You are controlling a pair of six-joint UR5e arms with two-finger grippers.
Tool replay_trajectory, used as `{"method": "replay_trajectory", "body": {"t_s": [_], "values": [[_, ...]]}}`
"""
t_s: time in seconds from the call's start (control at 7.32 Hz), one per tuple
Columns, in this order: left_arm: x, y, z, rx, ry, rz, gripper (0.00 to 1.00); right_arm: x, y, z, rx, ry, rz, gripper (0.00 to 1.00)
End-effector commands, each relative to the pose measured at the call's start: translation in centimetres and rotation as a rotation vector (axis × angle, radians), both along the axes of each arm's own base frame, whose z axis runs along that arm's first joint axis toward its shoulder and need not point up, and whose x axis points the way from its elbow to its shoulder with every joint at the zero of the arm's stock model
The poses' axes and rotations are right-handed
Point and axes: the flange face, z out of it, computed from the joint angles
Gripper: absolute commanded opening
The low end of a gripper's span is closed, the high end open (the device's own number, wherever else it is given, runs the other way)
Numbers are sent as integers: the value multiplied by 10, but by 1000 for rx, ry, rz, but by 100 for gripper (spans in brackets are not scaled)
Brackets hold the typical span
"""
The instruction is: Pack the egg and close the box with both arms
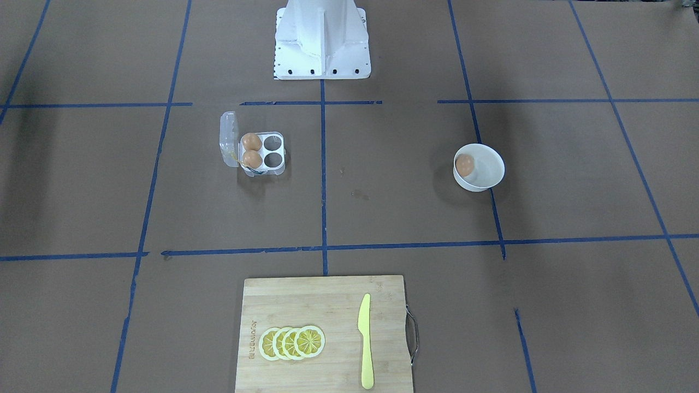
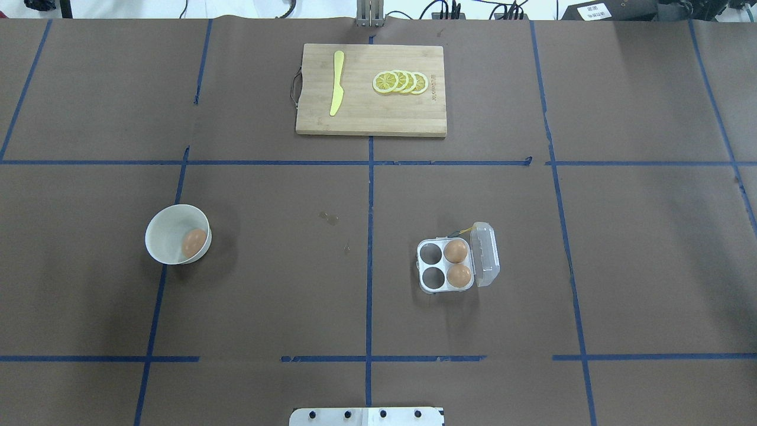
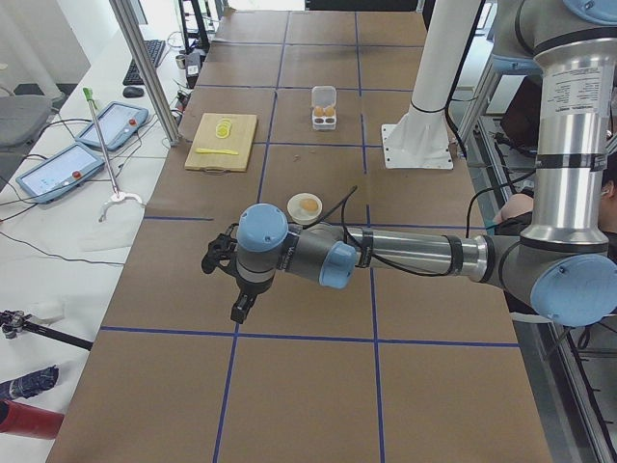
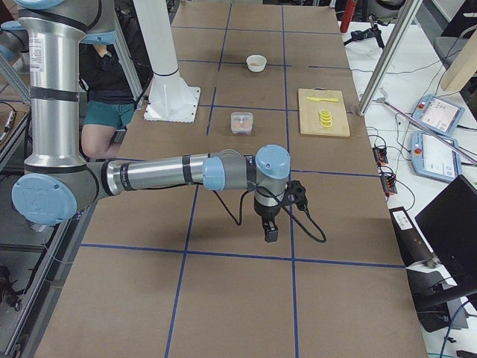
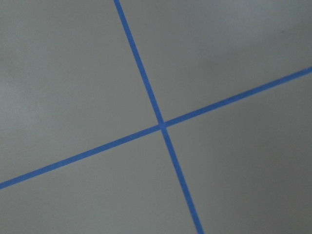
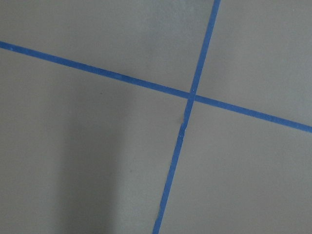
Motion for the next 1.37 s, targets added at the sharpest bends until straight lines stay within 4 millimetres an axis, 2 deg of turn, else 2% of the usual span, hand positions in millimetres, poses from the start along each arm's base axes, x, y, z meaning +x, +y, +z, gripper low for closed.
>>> {"method": "replay_trajectory", "body": {"t_s": [0.0,0.14,0.41,0.55,0.68,0.82,0.96,1.09,1.23], "values": [[1,-12,-32,256,7,-18,100,-1,-7,-20,39,-4,0,100],[1,-21,-37,330,22,-28,100,-1,-7,-17,57,-7,0,100],[6,-17,-43,370,48,-17,100,-3,0,-6,71,-44,-5,100],[25,-10,-49,448,72,25,100,-3,1,-10,76,-57,-6,100],[70,-10,-50,440,112,121,100,-4,0,-9,64,-62,5,100],[95,-10,-56,372,149,108,100,-5,1,-9,61,-68,4,100],[128,3,-80,247,232,62,100,-4,2,-9,58,-74,6,100],[163,17,-99,213,230,28,100,-4,2,-7,53,-74,8,100],[211,29,-117,121,258,-31,100,-4,2,-8,54,-75,8,100]]}}
